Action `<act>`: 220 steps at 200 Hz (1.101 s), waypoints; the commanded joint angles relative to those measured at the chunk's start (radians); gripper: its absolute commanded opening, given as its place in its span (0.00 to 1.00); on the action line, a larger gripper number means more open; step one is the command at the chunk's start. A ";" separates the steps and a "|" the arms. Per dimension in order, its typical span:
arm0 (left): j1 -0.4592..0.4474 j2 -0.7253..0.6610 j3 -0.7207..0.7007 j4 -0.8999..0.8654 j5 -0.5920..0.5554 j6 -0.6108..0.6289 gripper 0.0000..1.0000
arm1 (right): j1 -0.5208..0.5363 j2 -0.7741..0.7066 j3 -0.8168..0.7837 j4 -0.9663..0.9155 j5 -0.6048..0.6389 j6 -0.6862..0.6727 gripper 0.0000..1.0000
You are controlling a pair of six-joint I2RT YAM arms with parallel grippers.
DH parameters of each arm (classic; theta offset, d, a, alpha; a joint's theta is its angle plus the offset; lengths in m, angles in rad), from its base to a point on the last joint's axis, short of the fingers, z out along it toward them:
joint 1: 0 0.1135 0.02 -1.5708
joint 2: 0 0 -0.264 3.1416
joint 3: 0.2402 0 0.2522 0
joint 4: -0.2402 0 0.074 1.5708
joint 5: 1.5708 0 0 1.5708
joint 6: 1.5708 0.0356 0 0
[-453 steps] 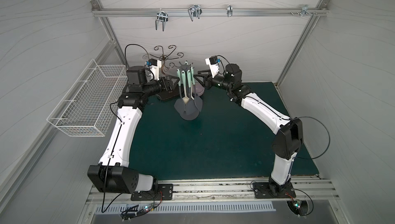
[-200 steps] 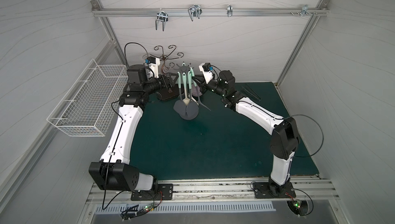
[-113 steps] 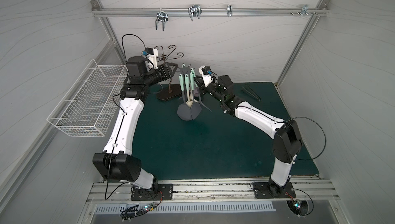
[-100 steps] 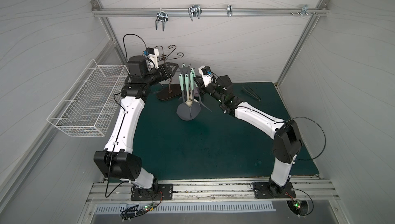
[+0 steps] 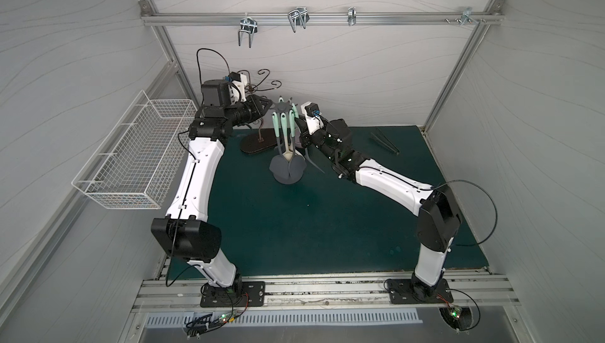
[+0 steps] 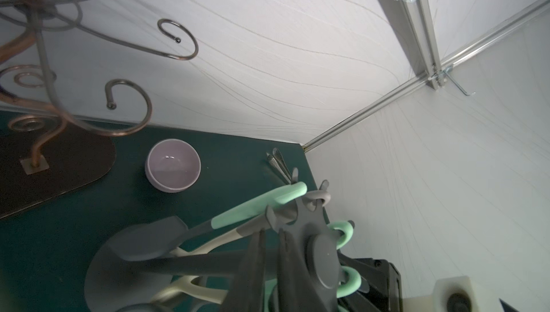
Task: Take the spatula off the kitchen utensil rack
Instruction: Take off the spatula from the rack.
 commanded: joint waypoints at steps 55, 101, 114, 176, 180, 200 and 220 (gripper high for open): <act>-0.002 0.045 0.126 -0.062 0.000 0.007 0.00 | 0.008 -0.090 -0.002 0.138 0.074 -0.091 0.00; -0.002 0.104 0.236 -0.183 0.009 0.044 0.00 | -0.002 -0.111 -0.012 0.150 0.083 -0.125 0.00; -0.003 0.115 0.261 -0.211 0.006 0.056 0.00 | -0.004 -0.115 -0.012 0.148 0.084 -0.141 0.00; -0.002 0.146 0.319 -0.276 0.000 0.066 0.00 | -0.006 -0.113 -0.018 0.167 0.217 -0.087 0.00; -0.002 0.146 0.318 -0.278 0.000 0.065 0.00 | -0.007 -0.110 -0.018 0.173 0.227 -0.091 0.00; -0.003 0.145 0.324 -0.294 -0.007 0.072 0.00 | -0.005 -0.104 -0.036 0.199 0.261 -0.108 0.00; -0.002 0.147 0.332 -0.303 -0.007 0.076 0.00 | -0.002 -0.103 -0.057 0.228 0.275 -0.118 0.00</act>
